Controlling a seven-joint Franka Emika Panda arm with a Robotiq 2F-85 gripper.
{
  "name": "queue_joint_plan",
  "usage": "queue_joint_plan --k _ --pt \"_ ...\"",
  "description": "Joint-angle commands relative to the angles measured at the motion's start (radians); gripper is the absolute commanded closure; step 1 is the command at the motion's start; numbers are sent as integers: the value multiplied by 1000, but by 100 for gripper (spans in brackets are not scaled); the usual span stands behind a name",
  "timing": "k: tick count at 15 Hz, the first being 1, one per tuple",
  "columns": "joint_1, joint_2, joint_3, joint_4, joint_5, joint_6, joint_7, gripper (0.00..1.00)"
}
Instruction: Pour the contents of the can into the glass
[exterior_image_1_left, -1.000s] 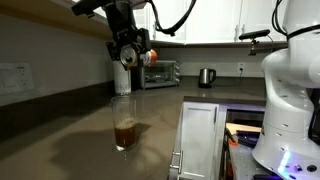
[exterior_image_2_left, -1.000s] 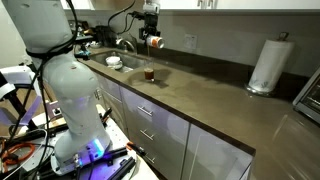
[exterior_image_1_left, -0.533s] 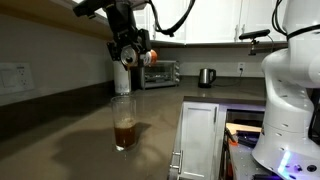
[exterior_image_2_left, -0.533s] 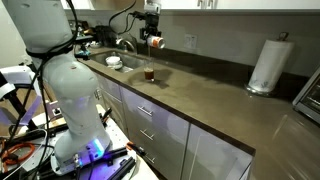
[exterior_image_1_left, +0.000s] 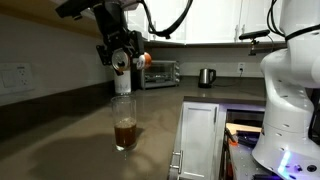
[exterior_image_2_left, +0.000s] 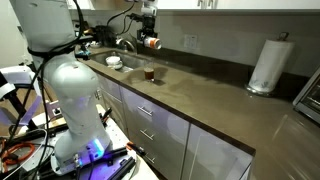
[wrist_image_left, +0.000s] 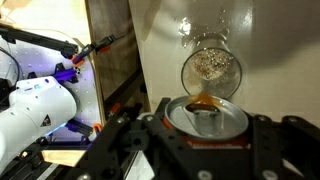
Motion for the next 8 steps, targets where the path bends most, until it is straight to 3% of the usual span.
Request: queue_joint_plan --k 1,8 --pt "24 45 5 63 -45 -35 58 74" --pt "33 51 -6 58 -104 -55 79 74"
